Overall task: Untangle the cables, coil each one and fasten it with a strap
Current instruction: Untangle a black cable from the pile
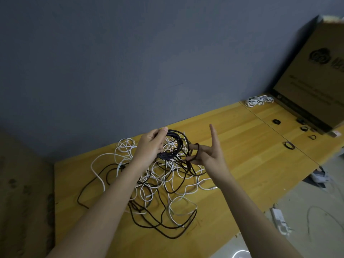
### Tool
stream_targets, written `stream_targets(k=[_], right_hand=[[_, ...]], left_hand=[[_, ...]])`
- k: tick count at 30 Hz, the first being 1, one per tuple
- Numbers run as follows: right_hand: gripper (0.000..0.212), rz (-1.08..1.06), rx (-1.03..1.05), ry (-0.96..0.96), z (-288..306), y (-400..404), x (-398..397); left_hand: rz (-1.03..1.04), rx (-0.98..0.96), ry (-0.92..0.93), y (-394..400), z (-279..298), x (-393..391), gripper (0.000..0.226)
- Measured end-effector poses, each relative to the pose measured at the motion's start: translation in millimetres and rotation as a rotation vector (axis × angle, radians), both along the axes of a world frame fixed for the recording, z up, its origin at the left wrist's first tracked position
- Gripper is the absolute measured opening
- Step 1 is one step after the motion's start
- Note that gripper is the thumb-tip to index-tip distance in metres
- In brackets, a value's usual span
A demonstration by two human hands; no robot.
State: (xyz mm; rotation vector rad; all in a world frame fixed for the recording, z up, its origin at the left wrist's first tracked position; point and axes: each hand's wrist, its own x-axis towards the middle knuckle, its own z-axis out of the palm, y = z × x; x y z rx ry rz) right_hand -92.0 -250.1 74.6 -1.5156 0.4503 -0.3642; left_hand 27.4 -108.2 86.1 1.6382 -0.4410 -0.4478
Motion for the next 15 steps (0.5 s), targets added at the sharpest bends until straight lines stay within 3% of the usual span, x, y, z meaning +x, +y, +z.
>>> stream_targets(k=[4, 9, 12, 15], right_hand=[[0.1, 0.042, -0.079, -0.027, 3.3, -4.2, 3.2], [0.113, 0.053, -0.564, 0.113, 9.9, -14.3, 7.0], [0.088, 0.093, -0.634, 0.198, 6.4, -10.8, 10.7], [0.055, 0.07, -0.459, 0.153, -4.9, 4.6, 12.5]], left_hand=[[-0.064, 0.038, -0.071, 2.6, 2.0, 0.3, 0.039], [-0.107, 0.09, -0.111, 9.6, -2.7, 4.8, 0.042], [-0.084, 0.065, -0.09, 10.1, 0.6, 5.4, 0.039], [-0.043, 0.066, -0.121, 8.6, 3.7, 4.7, 0.041]])
